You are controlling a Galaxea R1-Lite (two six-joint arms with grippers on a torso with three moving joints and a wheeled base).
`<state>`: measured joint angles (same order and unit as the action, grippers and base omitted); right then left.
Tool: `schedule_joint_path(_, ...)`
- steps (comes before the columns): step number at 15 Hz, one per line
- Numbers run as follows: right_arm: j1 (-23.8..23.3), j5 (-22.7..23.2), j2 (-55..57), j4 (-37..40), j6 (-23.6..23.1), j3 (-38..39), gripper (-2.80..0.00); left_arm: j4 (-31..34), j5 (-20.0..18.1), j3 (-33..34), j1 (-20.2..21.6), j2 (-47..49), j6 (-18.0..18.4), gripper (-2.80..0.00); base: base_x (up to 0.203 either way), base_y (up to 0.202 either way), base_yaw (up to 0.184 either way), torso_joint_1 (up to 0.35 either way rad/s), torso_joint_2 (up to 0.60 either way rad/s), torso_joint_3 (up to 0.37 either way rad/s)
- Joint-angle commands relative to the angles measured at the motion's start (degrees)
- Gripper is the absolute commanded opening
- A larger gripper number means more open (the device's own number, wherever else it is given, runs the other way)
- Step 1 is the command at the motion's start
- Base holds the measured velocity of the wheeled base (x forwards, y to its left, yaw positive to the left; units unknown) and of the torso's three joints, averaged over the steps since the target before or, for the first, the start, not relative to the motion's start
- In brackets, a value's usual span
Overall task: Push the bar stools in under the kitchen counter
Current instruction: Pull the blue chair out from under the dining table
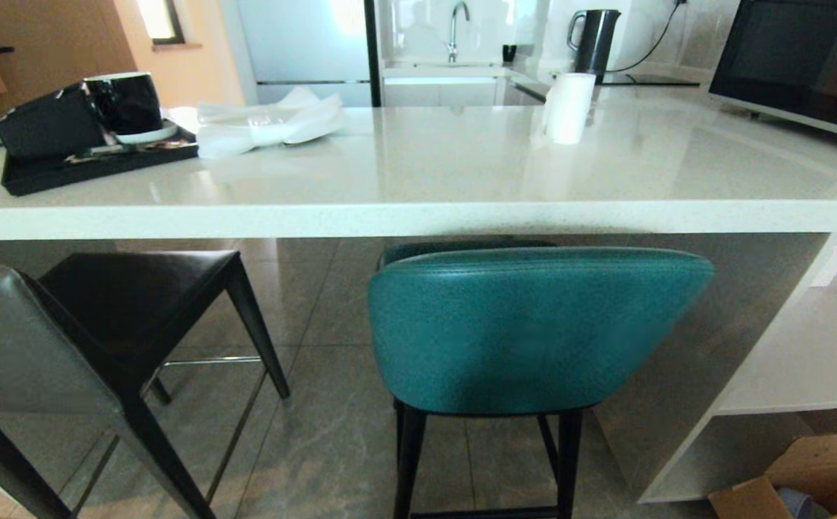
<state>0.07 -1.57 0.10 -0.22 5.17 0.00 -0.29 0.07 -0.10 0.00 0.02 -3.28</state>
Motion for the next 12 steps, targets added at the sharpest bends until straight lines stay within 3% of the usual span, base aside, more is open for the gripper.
schedule_joint_path(1,0.01,-0.01,0.08,-0.04,0.02,0.00,-2.80,-0.06,0.01,0.01,0.00,-0.02,-0.06,-2.80,0.000,0.000,0.000,0.000,0.00,0.000)
schedule_joint_path(12,0.01,-0.01,0.08,-0.04,0.02,0.00,-2.80,-0.06,0.01,0.01,0.00,-0.02,-0.06,-2.80,0.000,0.000,0.000,0.000,0.00,0.000)
